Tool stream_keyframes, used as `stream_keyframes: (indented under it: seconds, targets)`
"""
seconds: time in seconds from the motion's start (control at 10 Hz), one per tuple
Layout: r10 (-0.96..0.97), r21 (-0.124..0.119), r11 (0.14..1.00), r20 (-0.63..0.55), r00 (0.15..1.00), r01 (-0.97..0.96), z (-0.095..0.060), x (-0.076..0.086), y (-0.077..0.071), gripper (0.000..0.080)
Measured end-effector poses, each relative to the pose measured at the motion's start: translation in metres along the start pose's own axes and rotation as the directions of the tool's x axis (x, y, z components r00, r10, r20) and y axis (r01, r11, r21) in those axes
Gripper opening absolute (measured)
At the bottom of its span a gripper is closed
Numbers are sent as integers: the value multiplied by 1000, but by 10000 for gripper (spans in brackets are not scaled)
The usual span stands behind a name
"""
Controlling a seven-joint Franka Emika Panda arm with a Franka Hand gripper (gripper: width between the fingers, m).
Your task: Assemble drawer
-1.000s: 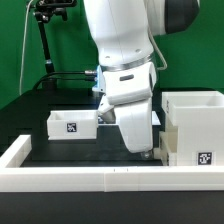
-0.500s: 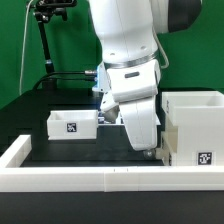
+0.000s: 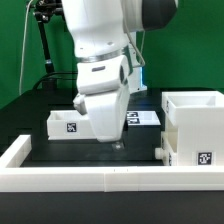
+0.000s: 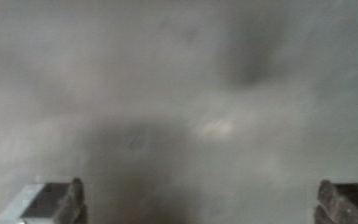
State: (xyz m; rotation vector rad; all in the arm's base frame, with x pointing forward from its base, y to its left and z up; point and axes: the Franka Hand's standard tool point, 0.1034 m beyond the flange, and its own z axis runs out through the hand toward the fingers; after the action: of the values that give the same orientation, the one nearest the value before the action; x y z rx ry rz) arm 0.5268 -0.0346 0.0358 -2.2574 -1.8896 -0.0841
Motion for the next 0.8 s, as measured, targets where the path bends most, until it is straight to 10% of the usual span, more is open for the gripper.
stream_keyframes:
  seconds: [0.2, 0.8]
  targets:
    - [68, -47, 997, 19, 998, -67, -13, -7, -19, 649]
    - [94, -48, 995, 30, 995, -92, -21, -12, -34, 649]
